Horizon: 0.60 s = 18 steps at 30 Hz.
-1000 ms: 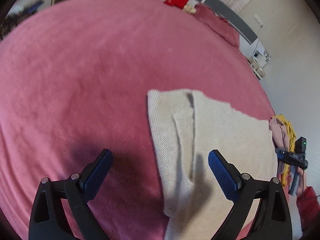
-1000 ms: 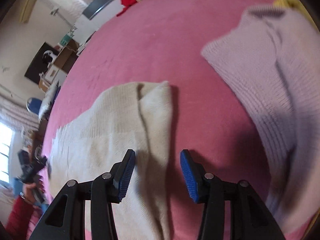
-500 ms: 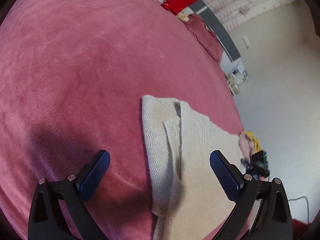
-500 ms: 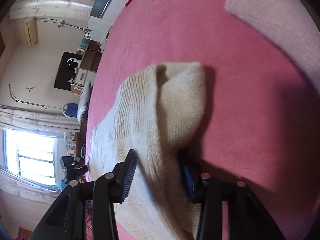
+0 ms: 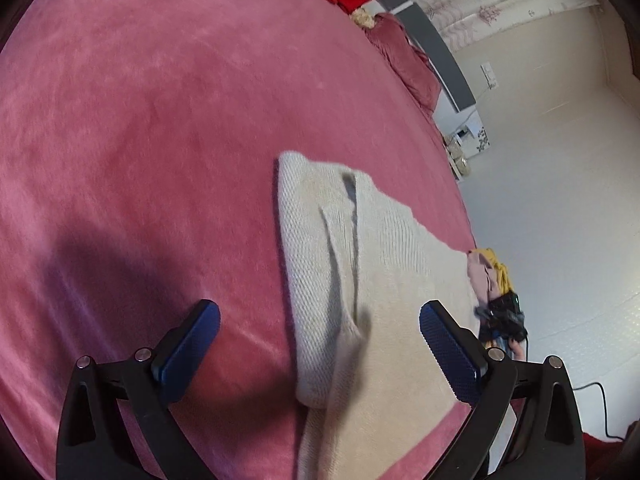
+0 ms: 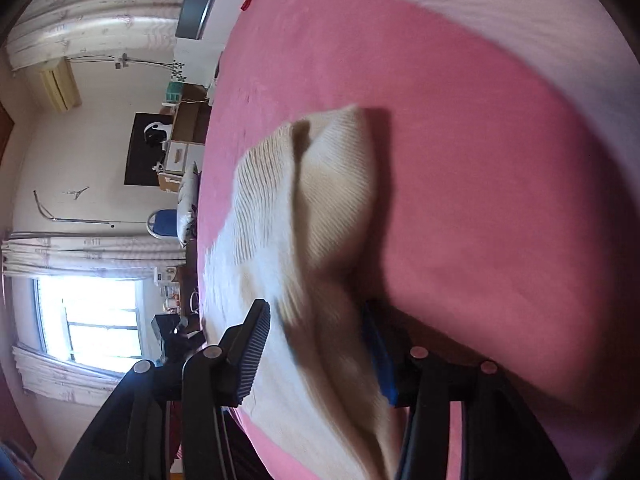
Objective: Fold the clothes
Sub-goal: 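Close the right tool on the sweater side edge while the left tool grasps beside it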
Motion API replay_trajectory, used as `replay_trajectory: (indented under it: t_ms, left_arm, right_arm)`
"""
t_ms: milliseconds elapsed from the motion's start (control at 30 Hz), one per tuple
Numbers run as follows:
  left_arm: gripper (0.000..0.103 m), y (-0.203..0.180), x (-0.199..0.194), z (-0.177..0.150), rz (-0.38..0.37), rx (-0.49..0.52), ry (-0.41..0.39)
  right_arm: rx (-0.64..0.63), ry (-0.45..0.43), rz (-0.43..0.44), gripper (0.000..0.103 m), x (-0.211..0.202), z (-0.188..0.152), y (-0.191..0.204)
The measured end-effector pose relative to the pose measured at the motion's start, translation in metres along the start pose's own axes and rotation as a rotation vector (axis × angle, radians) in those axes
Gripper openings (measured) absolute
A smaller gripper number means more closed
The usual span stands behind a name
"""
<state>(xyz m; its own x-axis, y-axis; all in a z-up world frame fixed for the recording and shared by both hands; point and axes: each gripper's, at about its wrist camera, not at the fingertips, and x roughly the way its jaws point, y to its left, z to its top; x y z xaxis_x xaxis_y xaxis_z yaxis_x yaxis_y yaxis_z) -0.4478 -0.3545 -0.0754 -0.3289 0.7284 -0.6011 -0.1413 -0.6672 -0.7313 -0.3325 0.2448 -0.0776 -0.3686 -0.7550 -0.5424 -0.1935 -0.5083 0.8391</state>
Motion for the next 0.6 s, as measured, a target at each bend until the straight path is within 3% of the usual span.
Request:
replay_trajectory:
  t_ms: [133, 233, 300, 400, 600]
  left_arm:
    - [0.1, -0.007, 0.003, -0.006, 0.029, 0.061, 0.033]
    - [0.1, -0.011, 0.006, -0.007, 0.062, 0.093, 0.044]
    - [0.1, -0.012, 0.009, -0.007, 0.079, 0.104, 0.049]
    - [0.1, -0.014, 0.017, -0.005, 0.096, 0.106, 0.06]
    - [0.101, -0.014, 0.02, 0.002, 0.079, 0.078, 0.09]
  right_arm:
    - [-0.076, 0.001, -0.071, 0.049, 0.013, 0.001, 0.018]
    - [-0.163, -0.033, -0.139, 0.039, 0.006, -0.006, 0.029]
    - [-0.203, -0.052, -0.123, 0.032, -0.001, -0.011, 0.034]
    - [-0.178, -0.02, -0.212, 0.024, 0.008, -0.009, 0.032]
    - [-0.132, -0.014, -0.203, 0.023, 0.016, -0.007, 0.022]
